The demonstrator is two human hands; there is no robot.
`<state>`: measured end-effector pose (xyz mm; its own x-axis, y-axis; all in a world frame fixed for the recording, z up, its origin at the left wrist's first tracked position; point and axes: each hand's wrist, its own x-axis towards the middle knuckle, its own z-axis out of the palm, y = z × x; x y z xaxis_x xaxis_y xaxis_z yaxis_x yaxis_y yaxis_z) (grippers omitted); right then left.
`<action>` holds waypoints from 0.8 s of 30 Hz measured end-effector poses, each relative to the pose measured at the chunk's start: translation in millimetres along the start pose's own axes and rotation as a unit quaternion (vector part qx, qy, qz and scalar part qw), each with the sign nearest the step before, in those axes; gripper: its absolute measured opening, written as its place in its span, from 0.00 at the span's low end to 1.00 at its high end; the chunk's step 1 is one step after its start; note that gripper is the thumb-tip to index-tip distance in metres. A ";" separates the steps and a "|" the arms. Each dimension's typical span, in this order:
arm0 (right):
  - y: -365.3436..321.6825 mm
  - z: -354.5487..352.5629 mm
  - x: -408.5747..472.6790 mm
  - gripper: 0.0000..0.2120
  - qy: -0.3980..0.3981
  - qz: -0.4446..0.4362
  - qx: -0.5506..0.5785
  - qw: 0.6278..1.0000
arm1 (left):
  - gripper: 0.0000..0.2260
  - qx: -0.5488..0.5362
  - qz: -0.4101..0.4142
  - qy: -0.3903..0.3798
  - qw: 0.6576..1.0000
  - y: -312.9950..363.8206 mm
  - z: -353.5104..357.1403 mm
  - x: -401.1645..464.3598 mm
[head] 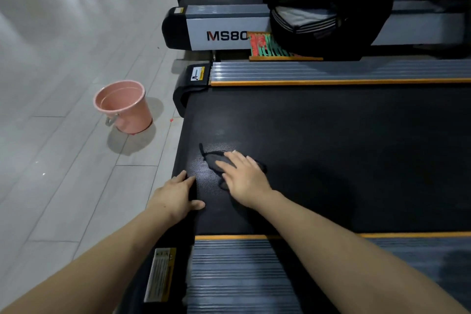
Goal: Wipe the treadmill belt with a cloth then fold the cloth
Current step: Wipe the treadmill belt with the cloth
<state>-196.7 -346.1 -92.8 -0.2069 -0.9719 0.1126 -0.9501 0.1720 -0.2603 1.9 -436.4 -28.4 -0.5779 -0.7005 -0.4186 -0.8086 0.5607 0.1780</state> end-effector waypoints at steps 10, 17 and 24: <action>161.8 -54.4 -108.1 0.20 0.091 0.299 -0.045 0.949 | 0.40 0.023 -0.003 -0.015 1.000 27.2 9.3 10.9; 64.1 -31.8 -58.8 0.22 0.102 0.446 -0.014 0.889 | 0.40 0.001 0.012 -0.017 1.000 17.5 9.2 10.4; -46.7 8.1 -1.5 0.22 0.020 0.145 0.012 0.989 | 0.40 -0.033 0.019 -0.026 0.999 -6.3 4.2 -6.1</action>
<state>-150.1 -353.9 -88.6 -0.4803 -0.8745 0.0683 -0.8435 0.4391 -0.3095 11.0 -433.8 -30.7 -0.6040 -0.6542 -0.4553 -0.7922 0.5554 0.2528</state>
